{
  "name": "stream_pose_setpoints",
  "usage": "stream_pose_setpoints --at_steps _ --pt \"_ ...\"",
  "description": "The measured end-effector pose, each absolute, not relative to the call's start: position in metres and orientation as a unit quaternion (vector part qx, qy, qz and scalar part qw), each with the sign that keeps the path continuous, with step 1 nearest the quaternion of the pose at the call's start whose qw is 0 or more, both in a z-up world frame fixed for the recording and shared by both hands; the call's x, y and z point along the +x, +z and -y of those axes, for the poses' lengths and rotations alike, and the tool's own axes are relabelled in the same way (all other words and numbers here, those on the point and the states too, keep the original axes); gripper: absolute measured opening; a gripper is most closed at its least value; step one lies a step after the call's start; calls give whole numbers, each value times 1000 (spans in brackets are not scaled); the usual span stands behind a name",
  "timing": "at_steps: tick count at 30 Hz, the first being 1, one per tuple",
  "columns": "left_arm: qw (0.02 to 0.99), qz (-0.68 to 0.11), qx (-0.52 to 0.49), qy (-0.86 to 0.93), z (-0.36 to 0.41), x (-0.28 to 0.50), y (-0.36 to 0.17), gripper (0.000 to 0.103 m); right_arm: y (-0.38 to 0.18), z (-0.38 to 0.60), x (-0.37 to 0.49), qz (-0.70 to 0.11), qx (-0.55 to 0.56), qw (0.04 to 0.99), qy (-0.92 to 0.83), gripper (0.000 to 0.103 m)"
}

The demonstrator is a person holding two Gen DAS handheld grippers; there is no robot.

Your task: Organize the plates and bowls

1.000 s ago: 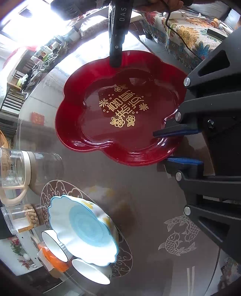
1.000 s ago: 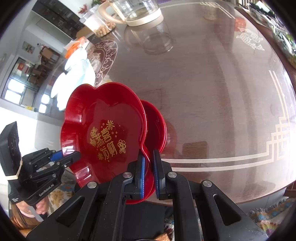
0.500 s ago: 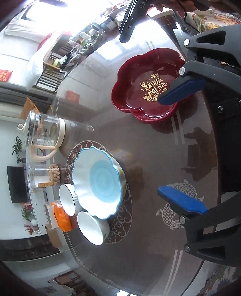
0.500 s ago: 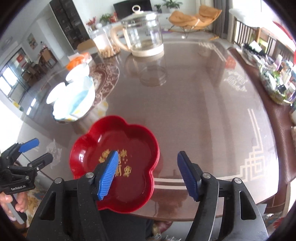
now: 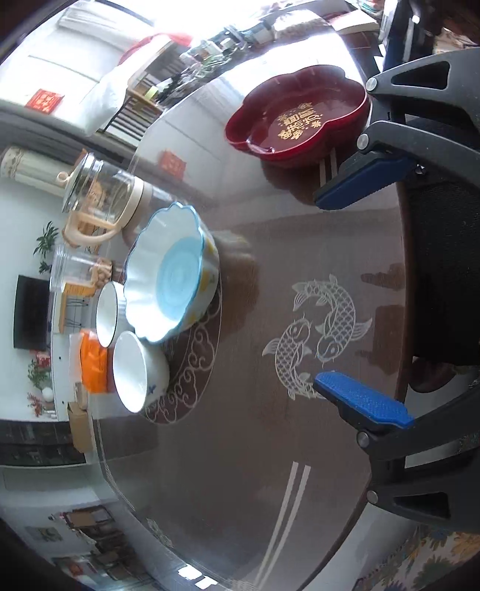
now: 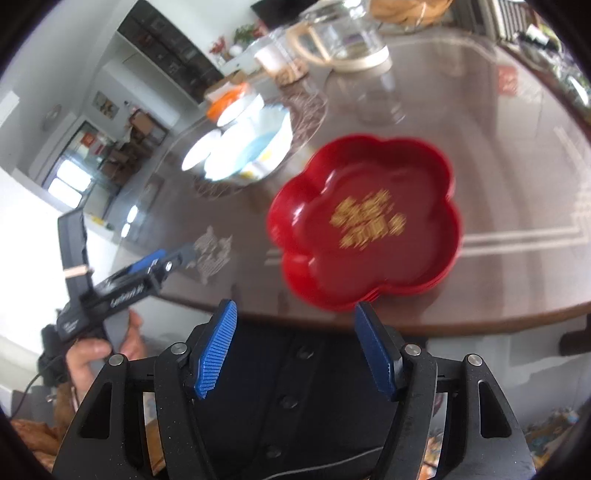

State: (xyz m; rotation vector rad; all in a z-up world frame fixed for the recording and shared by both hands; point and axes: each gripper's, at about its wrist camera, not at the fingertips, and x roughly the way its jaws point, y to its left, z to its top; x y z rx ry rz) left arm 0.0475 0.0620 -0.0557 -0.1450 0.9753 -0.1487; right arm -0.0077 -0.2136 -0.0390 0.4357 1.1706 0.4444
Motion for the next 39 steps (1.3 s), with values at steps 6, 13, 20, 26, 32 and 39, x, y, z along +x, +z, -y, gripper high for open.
stream_pose_setpoints --at_steps 6,13,20,26,32,39 --pt "876 -468 -110 -52 -92 42 -62 89 -82 155 18 -597 229 723 261 70" --pt "870 -478 -119 -34 -107 33 -78 89 -99 163 60 -583 214 763 177 69" --pt "866 -483 -120 -43 -100 31 -81 89 -69 185 82 -492 150 851 110 70" --pt "864 -486 -122 -41 -98 34 -82 89 -50 164 46 -464 88 869 144 70" --pt "867 -487 -94 -41 -93 39 -79 89 -57 151 38 -485 50 859 157 70" --pt "871 -485 -77 -29 -102 74 -74 89 -35 145 56 -490 16 852 180 70"
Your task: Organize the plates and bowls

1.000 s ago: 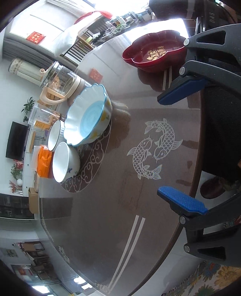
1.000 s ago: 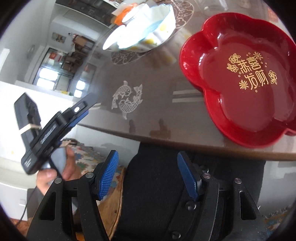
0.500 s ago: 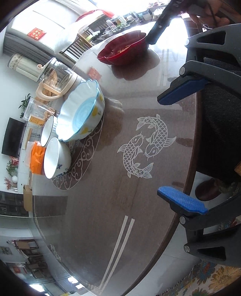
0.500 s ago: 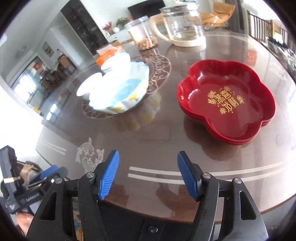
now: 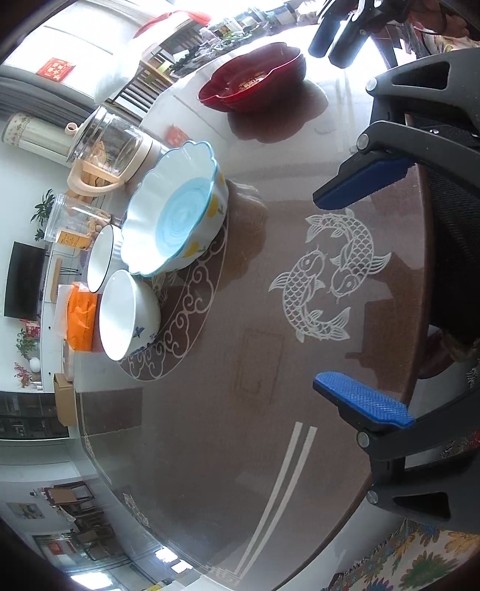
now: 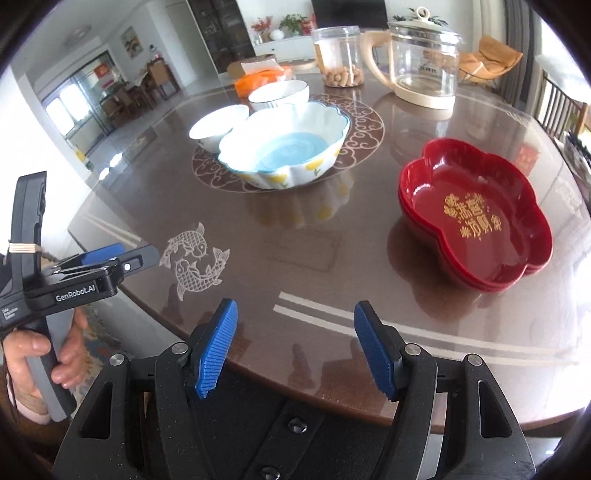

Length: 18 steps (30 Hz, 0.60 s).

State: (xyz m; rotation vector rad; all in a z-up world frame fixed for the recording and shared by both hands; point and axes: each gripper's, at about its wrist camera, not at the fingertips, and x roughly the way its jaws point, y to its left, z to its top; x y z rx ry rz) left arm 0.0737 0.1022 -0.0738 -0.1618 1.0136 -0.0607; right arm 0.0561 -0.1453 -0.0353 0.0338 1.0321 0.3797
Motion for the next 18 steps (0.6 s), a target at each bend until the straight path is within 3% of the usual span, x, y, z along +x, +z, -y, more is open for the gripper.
stream_pose_setpoints --at_steps 11,18 --pt "894 -442 -72 0 -102 89 -40 89 9 145 73 -426 4 891 156 70" --pt "902 -428 -58 9 -93 74 -27 89 7 155 60 -394 33 912 109 69"
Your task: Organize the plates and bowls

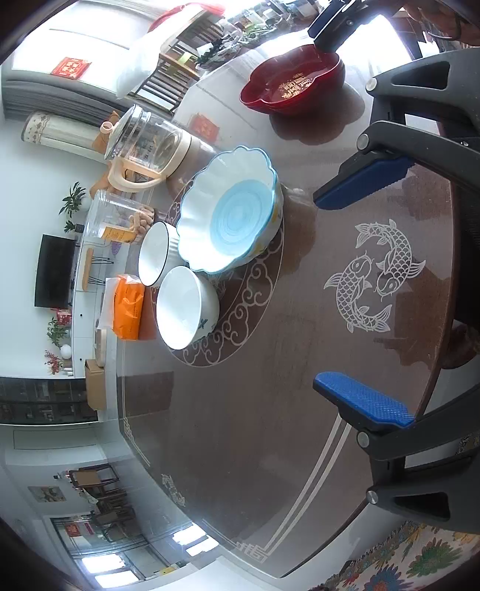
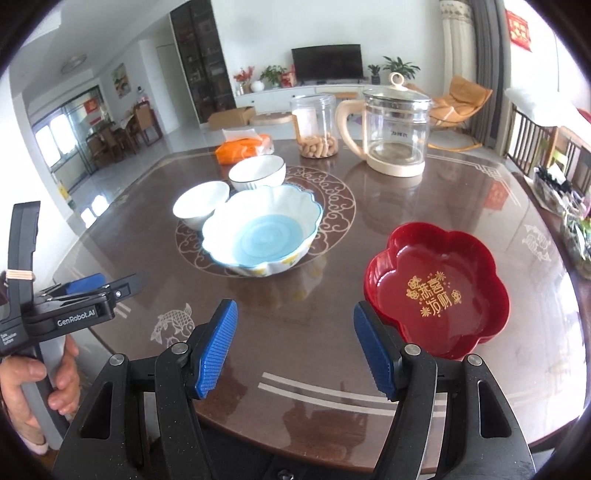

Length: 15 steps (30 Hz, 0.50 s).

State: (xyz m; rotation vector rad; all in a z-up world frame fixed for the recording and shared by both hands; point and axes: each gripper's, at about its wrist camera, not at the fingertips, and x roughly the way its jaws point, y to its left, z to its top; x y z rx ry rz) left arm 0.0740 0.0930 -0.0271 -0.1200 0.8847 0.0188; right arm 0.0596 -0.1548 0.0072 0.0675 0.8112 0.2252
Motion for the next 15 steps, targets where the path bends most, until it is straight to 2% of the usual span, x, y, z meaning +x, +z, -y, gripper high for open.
stream_pose_setpoints --at_steps 10,15 --pt "909 -416 -6 19 -72 55 -18 89 11 187 47 -414 76 906 30 69" --pt "909 -416 -11 22 -75 46 -21 89 58 195 35 -442 94 890 -63 69"
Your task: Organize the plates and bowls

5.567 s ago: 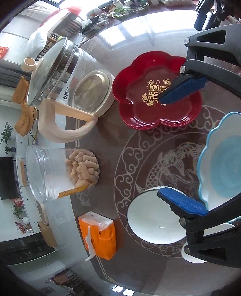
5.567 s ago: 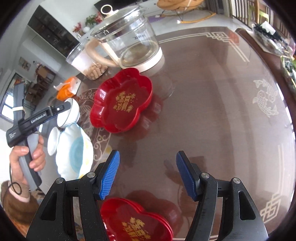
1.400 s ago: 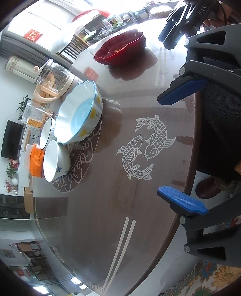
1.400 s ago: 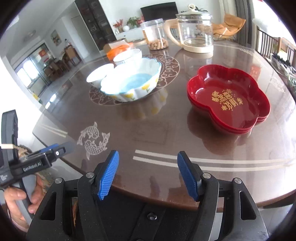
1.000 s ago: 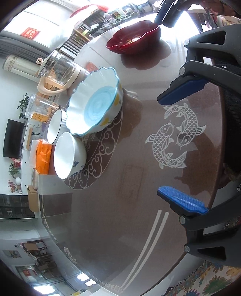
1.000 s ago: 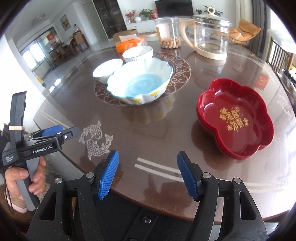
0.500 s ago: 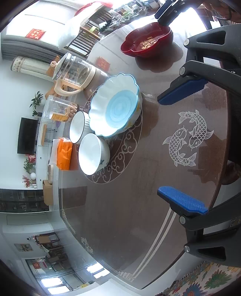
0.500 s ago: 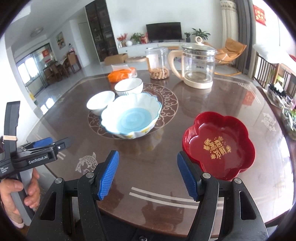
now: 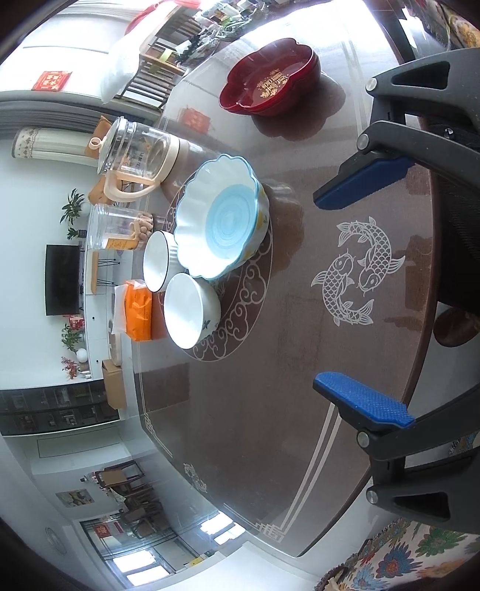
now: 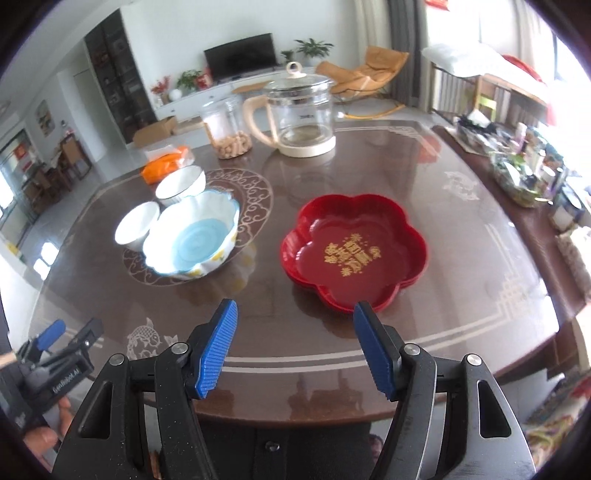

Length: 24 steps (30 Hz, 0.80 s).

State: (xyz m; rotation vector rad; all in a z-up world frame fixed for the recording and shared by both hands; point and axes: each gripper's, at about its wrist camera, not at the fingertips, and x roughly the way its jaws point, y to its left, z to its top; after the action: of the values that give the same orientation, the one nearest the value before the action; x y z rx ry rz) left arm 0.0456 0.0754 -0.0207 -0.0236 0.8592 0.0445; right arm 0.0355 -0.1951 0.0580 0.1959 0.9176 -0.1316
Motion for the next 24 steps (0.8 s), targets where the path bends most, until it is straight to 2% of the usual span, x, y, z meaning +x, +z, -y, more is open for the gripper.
stream_pose_setpoints --at_steps 5,6,8,11,14,19,24 --pt "897 -441 -21 28 -80 44 -32 89 128 215 12 -481 176 858 -46 69" --pt "896 -442 -17 31 -80 43 -33 89 143 215 5 -477 170 861 -46 69" --pt "895 -444 -11 36 -79 41 -36 89 171 208 -6 -477 128 868 -56 80" --pt "891 -453 -9 41 -78 39 -43 89 209 188 -19 -469 57 879 -61 80" --pt "881 -470 -8 44 -78 41 -53 89 240 175 -32 -442 41 895 -41 80" --pt "877 -478 5 51 -75 43 -58 89 264 161 -40 -426 34 904 -8 80" --pt "879 -474 -4 51 -76 42 -57 89 257 171 -36 -429 49 902 -8 80"
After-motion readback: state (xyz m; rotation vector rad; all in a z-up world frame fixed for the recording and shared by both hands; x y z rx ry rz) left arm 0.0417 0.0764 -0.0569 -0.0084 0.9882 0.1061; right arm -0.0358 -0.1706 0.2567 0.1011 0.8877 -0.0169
